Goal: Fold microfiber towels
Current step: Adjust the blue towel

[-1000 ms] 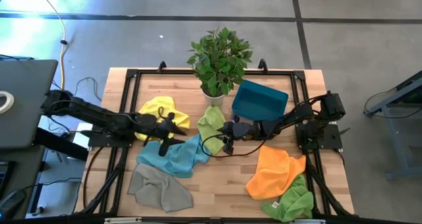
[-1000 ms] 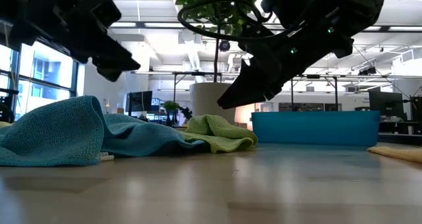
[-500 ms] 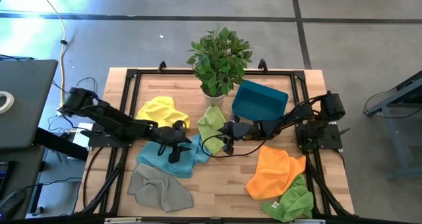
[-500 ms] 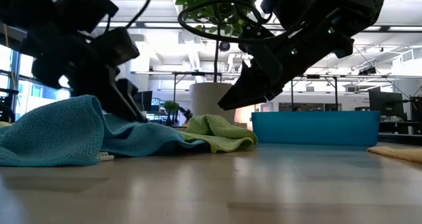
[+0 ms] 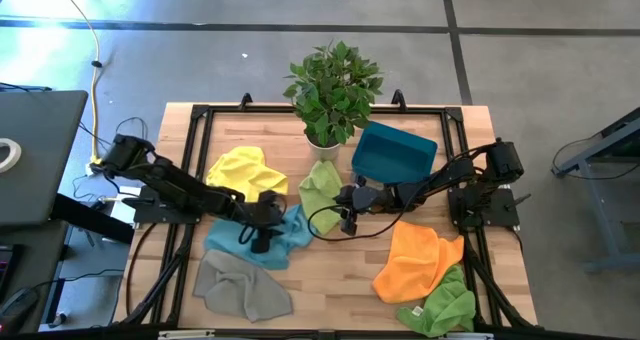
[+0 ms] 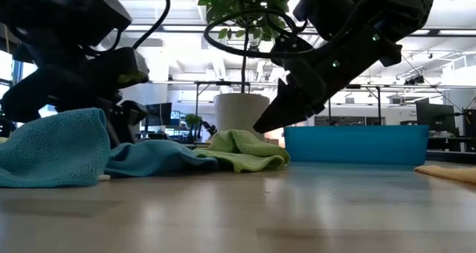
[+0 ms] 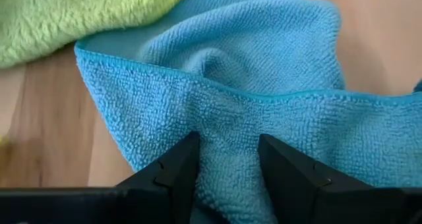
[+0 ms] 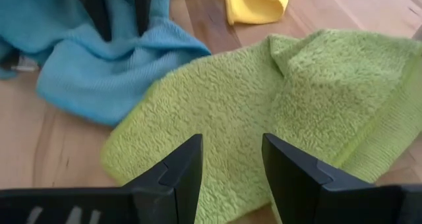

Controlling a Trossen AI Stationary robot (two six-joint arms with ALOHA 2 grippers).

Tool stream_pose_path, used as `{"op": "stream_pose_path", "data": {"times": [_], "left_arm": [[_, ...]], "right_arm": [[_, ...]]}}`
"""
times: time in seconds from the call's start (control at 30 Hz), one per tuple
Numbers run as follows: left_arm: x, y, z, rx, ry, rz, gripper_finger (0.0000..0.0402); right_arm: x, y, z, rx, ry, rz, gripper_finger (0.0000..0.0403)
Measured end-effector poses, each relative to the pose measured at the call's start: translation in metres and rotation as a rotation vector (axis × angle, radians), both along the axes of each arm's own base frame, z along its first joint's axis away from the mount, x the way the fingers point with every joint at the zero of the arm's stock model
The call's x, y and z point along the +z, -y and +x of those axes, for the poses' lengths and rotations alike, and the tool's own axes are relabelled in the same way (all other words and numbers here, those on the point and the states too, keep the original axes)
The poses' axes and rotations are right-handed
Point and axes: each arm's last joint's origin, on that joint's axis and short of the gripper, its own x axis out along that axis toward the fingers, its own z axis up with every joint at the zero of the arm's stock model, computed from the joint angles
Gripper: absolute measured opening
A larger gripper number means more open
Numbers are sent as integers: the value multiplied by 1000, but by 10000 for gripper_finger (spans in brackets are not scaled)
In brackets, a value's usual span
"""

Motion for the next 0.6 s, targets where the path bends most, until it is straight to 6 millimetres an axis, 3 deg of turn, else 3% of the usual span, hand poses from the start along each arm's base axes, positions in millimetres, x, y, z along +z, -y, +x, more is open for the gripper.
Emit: {"op": "stream_pose_path", "data": {"times": [0.6], "left_arm": [[22, -12, -53, 144, -297, 126, 152]], "right_arm": [[0, 0, 0, 2, -2, -3, 149]]}}
